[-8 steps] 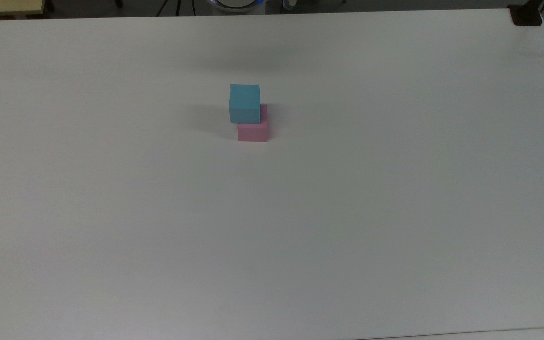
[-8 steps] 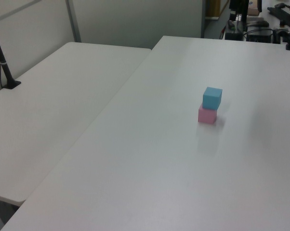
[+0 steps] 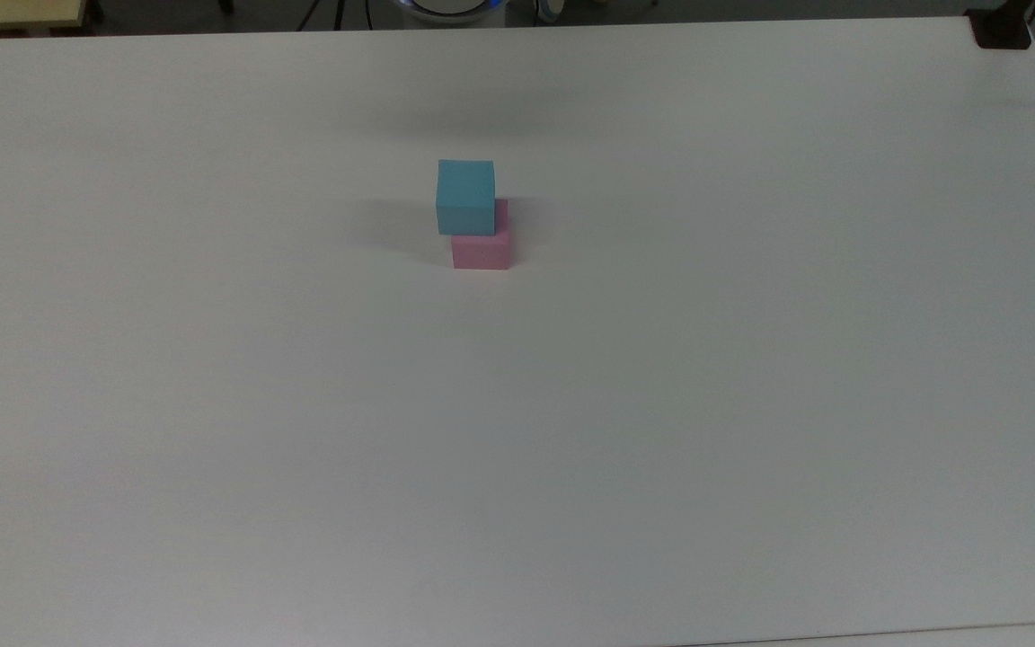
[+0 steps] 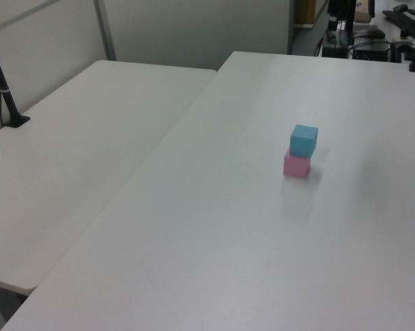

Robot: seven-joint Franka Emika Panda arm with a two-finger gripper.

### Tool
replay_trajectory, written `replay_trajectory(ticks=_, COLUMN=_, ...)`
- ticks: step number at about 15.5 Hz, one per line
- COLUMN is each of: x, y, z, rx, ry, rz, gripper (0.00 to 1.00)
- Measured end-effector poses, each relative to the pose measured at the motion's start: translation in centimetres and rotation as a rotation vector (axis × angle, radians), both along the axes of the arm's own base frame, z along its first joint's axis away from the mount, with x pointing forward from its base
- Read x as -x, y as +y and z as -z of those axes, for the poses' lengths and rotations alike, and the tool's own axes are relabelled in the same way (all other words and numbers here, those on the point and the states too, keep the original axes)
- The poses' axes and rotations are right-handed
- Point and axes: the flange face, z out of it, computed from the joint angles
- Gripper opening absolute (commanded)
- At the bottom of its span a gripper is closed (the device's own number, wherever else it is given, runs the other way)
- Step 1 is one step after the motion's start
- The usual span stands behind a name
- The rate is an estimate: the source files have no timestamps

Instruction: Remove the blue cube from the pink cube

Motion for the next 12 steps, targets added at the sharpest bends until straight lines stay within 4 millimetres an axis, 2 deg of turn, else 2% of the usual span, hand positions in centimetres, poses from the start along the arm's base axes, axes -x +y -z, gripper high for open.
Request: replay_trajectory(ticks=12, x=0.08, y=0.01, z=0.35, rx=0.0, ry=0.021, rz=-0.034, gripper=1.0)
